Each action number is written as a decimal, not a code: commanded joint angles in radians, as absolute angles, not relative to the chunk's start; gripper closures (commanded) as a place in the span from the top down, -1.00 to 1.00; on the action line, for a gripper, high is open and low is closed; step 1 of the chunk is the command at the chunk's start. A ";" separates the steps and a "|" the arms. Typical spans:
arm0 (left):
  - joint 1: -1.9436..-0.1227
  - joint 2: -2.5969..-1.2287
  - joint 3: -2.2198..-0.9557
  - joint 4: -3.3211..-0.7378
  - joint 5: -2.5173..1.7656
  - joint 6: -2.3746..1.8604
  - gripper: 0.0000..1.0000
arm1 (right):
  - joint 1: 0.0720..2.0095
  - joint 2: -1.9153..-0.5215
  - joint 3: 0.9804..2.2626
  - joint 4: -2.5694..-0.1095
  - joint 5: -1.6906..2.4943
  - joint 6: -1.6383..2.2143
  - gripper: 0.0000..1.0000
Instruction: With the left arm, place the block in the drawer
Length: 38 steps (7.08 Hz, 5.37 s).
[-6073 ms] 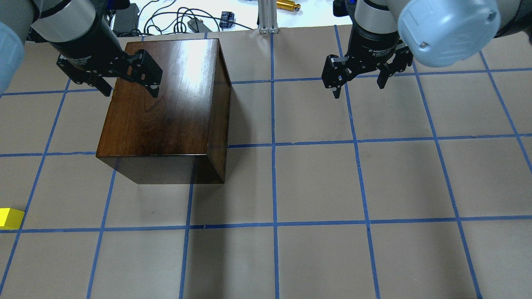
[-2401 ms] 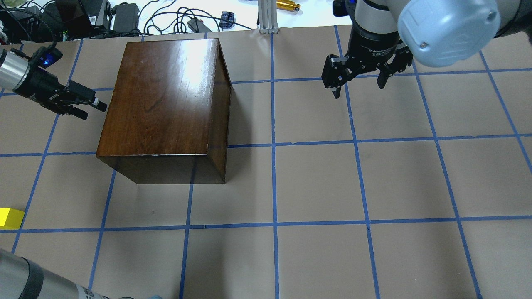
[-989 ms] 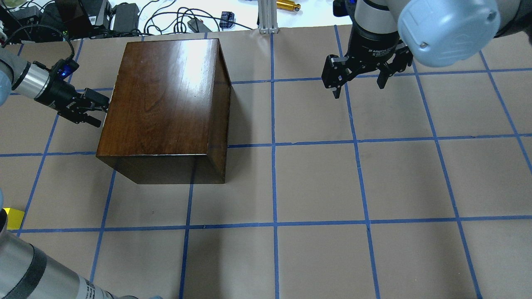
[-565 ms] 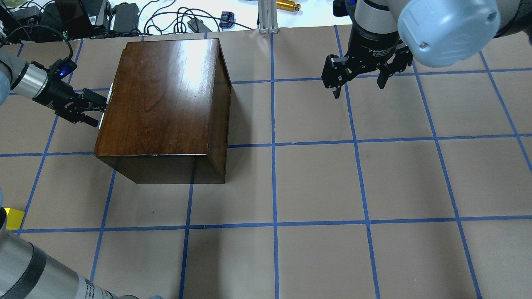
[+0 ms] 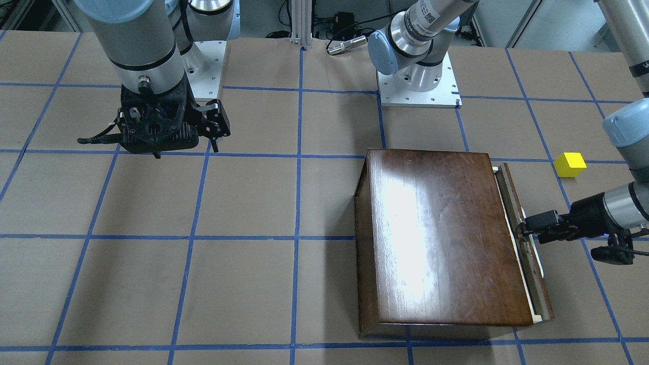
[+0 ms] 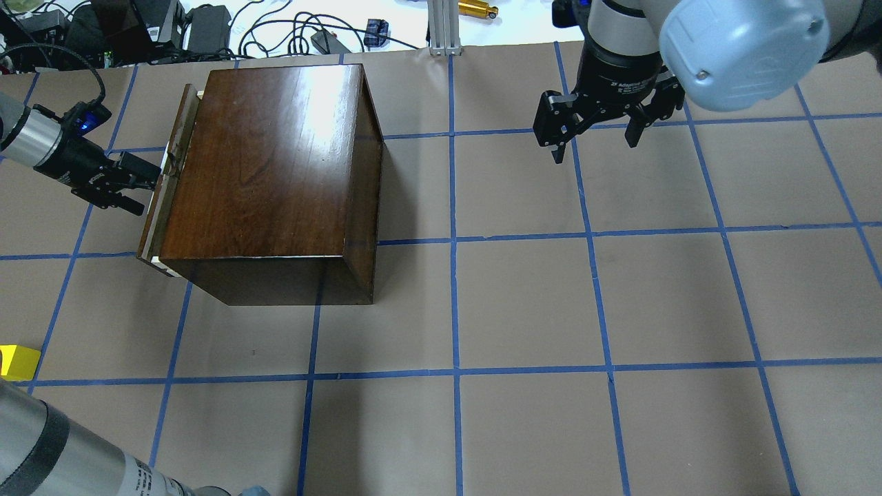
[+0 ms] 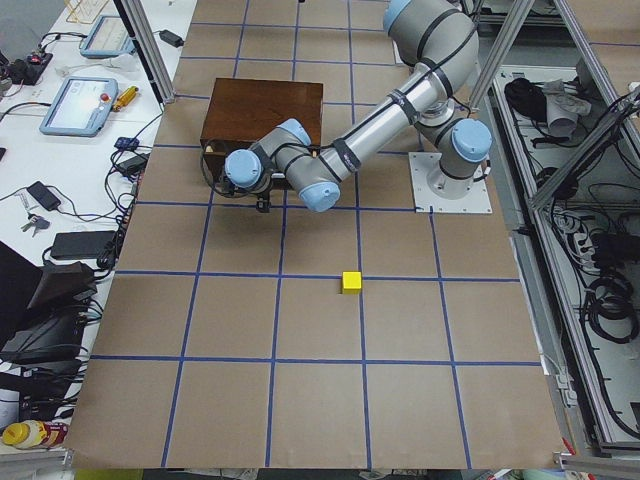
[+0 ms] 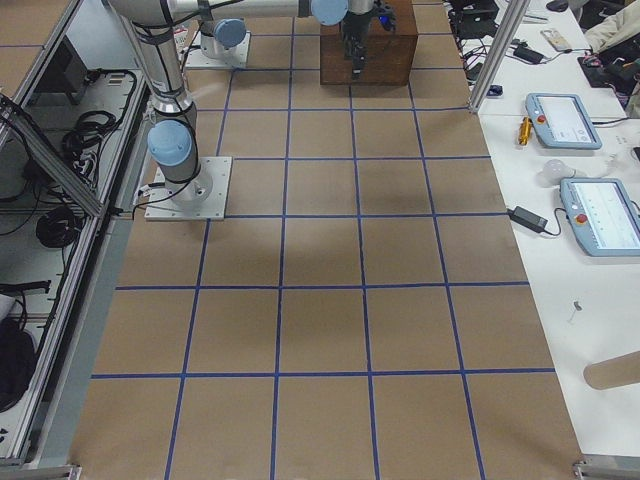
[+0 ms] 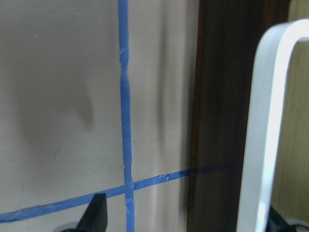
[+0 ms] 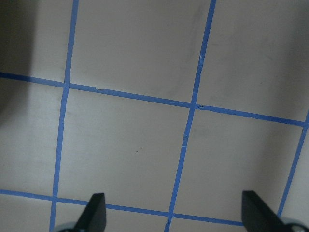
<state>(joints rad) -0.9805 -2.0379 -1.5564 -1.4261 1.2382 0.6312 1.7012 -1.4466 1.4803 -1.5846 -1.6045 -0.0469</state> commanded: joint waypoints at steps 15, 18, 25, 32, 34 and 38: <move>-0.841 -2.036 -1.537 -1.427 1.344 0.664 1.00 | 1.701 -1.447 1.480 -1.585 -1.605 -0.048 1.00; -0.847 -1.988 -1.513 -1.430 1.341 0.664 1.00 | 1.701 -1.447 1.480 -1.585 -1.605 -0.046 1.00; -0.854 -1.663 -1.499 -1.669 1.440 0.664 1.00 | 1.701 -1.447 1.480 -1.585 -1.605 -0.046 1.00; -1.196 -1.529 -1.505 -1.701 1.512 0.288 1.00 | 1.701 -1.447 1.480 -1.585 -1.605 -0.048 1.00; -1.352 -1.542 -1.503 -1.658 1.513 0.192 1.00 | 1.701 -1.447 1.480 -1.585 -1.605 -0.046 1.00; -1.549 -1.566 -1.517 -1.577 1.551 0.029 1.00 | 1.701 -1.447 1.480 -1.585 -1.605 -0.048 1.00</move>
<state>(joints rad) -1.5104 -1.5574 -1.5158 -1.5913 1.5433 0.0755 1.7012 -1.4466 1.4803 -1.5846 -1.6045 -0.0475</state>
